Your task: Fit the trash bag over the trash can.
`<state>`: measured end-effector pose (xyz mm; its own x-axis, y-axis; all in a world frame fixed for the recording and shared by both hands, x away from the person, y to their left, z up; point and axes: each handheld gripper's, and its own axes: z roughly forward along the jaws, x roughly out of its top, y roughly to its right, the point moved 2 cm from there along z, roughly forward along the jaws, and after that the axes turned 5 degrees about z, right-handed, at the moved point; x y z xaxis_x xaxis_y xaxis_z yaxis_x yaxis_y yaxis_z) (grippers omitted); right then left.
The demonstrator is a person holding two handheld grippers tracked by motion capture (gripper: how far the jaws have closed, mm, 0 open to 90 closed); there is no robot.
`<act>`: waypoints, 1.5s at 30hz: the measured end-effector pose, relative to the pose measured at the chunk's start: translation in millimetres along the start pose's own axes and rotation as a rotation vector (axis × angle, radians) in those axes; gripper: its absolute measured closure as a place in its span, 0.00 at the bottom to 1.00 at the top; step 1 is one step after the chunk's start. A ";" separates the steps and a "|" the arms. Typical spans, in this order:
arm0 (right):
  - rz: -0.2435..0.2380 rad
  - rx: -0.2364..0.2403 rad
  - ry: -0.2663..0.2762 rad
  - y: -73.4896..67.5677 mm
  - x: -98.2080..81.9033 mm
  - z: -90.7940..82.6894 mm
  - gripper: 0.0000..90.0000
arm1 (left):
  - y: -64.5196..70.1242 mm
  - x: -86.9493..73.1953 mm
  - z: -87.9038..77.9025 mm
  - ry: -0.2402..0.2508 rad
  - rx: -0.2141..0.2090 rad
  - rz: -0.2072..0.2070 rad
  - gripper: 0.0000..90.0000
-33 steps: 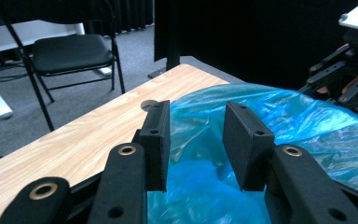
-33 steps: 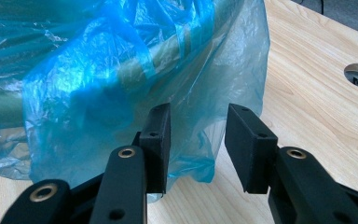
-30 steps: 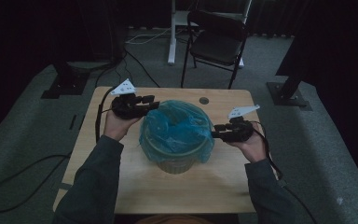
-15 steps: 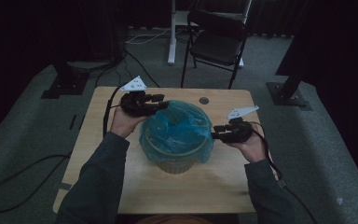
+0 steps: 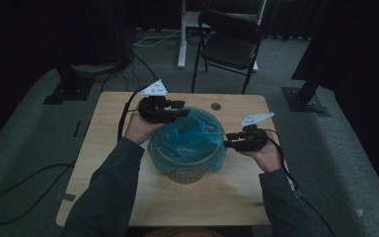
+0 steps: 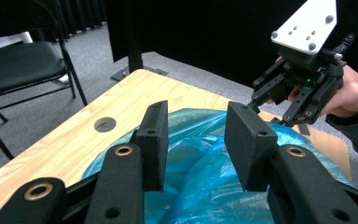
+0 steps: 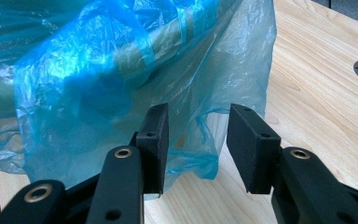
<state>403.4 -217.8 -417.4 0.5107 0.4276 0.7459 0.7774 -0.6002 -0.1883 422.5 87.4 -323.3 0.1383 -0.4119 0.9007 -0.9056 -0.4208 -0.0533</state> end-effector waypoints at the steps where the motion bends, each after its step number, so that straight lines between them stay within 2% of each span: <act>1: -0.001 0.000 -0.001 0.1 -0.1 0.0 0.65 | 0.9 1.0 1.6 -0.003 -0.005 0.004 0.66; 9: 0.000 0.004 -0.004 0.5 -1.1 1.1 0.64 | 8.7 5.2 13.2 -0.034 -0.033 0.034 0.66; 20: 0.001 0.011 -0.009 1.2 -2.4 2.0 0.64 | 17.1 7.2 28.7 -0.065 -0.062 0.054 0.65; 25: 0.003 0.014 -0.009 2.1 -3.0 2.3 0.64 | 22.5 7.8 38.6 -0.100 -0.071 0.076 0.65; 31: 0.004 0.016 -0.011 2.2 -3.4 2.8 0.64 | 26.6 9.5 45.7 -0.121 -0.072 0.097 0.65; 37: 0.005 0.017 -0.011 3.2 -4.2 2.7 0.64 | 26.7 15.2 47.8 -0.118 -0.071 0.102 0.65; 41: 0.006 0.019 -0.010 3.4 -4.4 2.6 0.64 | 25.7 13.3 52.5 -0.150 -0.072 0.105 0.65; 45: 0.009 0.019 -0.010 3.3 -4.8 2.4 0.64 | 24.9 9.5 56.0 -0.159 -0.062 0.114 0.64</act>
<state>404.4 -220.3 -423.2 0.5216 0.4291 0.7374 0.7795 -0.5912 -0.2073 423.7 27.7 -340.2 0.0903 -0.5789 0.8104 -0.9413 -0.3153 -0.1204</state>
